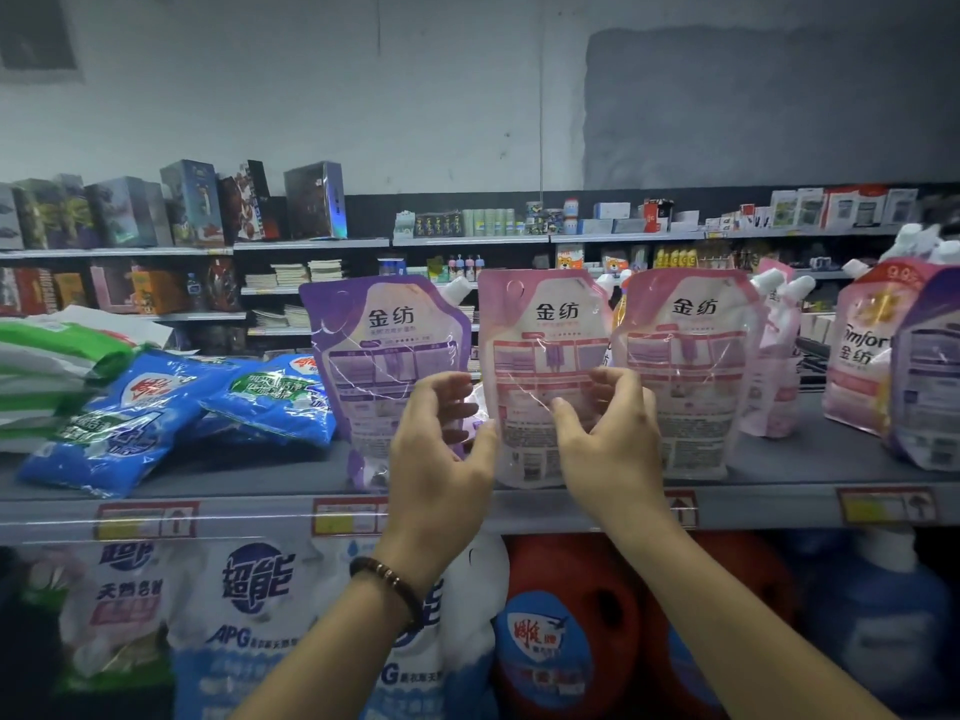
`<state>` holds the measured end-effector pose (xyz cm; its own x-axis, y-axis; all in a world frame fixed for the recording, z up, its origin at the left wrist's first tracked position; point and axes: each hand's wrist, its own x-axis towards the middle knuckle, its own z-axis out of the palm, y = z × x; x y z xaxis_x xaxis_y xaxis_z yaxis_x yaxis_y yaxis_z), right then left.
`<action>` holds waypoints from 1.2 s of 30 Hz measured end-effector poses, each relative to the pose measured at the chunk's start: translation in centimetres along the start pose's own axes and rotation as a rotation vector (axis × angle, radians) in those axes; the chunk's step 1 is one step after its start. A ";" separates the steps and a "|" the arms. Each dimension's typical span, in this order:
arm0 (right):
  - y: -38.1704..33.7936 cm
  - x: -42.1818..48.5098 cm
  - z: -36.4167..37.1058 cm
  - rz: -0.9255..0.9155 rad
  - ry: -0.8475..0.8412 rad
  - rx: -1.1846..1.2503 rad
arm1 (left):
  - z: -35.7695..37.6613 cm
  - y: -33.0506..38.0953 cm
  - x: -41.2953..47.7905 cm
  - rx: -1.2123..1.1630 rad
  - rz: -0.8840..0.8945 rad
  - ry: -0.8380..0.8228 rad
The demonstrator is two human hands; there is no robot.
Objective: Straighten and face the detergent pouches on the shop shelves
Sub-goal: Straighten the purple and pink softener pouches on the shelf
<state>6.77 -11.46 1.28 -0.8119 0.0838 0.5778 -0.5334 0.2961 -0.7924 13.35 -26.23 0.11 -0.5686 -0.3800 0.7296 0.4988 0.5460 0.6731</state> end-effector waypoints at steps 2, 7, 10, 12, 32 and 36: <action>0.4 0.5 -0.6 0.036 -0.013 -0.018 | 1.1 0.1 -0.1 -0.055 -0.078 -0.085; 1.2 1.6 -1.7 0.129 -0.106 0.011 | 3.1 -0.2 0.4 -0.098 -0.297 -0.209; 1.4 2.3 -1.8 0.188 -0.185 -0.015 | 3.9 -0.7 1.2 -0.097 -0.357 -0.215; 1.7 2.8 -1.7 0.226 -0.221 0.003 | 4.2 -1.0 1.7 -0.091 -0.372 -0.233; 2.3 3.8 -2.1 0.154 -0.174 0.046 | 5.7 -3.4 1.4 -0.049 -0.244 -0.058; 2.3 3.0 -2.4 0.043 -0.118 0.080 | 5.7 -2.8 1.0 -0.137 -0.204 -0.031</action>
<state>3.68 -8.27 1.68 -0.8539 -0.0188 0.5201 -0.5113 0.2172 -0.8315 7.62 -23.88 -1.72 -0.6857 -0.4474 0.5741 0.4542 0.3533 0.8179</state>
